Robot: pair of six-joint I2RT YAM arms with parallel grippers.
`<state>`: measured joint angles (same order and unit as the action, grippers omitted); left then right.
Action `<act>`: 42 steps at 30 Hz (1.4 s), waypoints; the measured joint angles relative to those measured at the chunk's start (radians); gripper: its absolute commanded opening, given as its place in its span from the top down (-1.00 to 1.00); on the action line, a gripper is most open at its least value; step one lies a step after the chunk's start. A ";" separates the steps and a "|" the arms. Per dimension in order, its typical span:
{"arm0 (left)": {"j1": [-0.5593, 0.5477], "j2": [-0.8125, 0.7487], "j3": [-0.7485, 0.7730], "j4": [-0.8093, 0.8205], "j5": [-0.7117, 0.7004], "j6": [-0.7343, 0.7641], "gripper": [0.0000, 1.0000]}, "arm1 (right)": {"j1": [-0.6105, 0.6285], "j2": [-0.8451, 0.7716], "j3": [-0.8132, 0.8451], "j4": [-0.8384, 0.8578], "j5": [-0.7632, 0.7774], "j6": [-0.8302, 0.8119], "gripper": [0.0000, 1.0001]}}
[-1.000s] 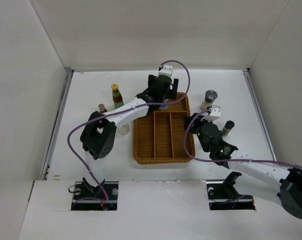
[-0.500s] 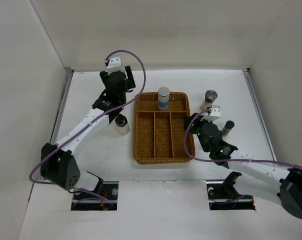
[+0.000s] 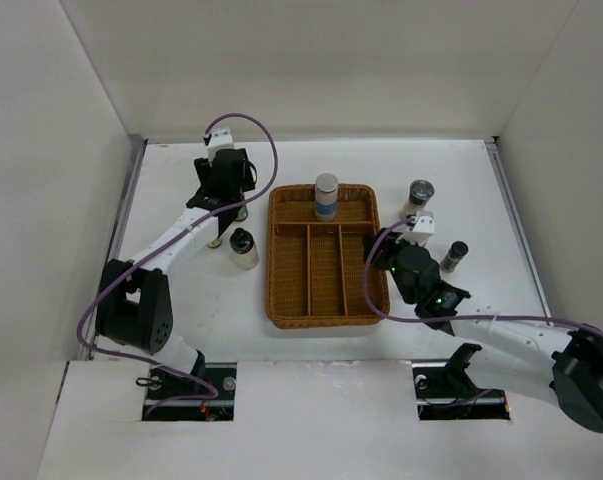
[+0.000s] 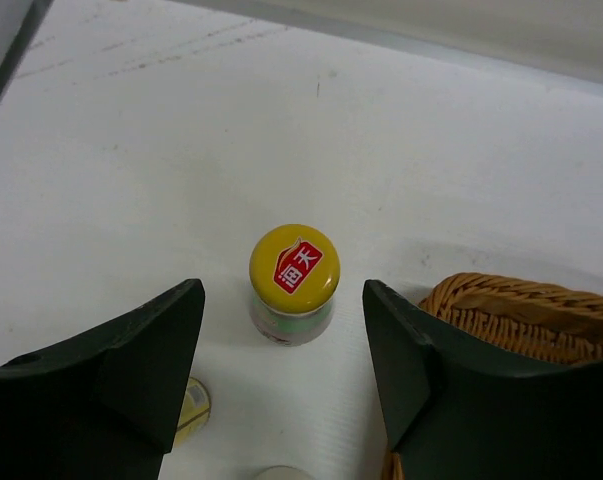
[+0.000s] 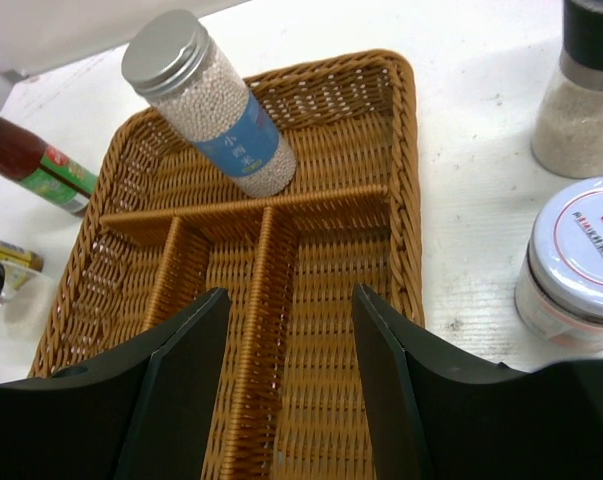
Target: Organize the condiment bottles
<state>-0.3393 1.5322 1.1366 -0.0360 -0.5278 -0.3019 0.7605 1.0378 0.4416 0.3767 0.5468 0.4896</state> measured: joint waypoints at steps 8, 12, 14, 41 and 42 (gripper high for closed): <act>0.029 0.075 0.042 -0.018 0.024 -0.005 0.34 | 0.000 0.011 0.000 0.002 -0.013 0.000 -0.18; 0.031 0.081 0.048 -0.020 0.027 -0.005 0.62 | 0.000 0.019 0.000 0.006 -0.017 0.000 -0.18; 0.031 0.081 0.051 -0.022 0.027 -0.005 0.69 | 0.000 0.027 0.000 0.007 -0.021 0.000 -0.18; -0.258 -0.018 0.247 -0.064 -0.007 0.080 0.73 | 0.007 0.029 0.000 0.018 -0.032 0.000 -0.17; -0.272 -0.011 0.247 -0.063 -0.003 0.078 0.73 | 0.007 0.029 0.000 0.018 -0.032 0.000 -0.17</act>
<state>-0.6117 1.5215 1.3838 -0.0994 -0.5308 -0.2237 0.7673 1.0664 0.4419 0.3946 0.5152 0.4896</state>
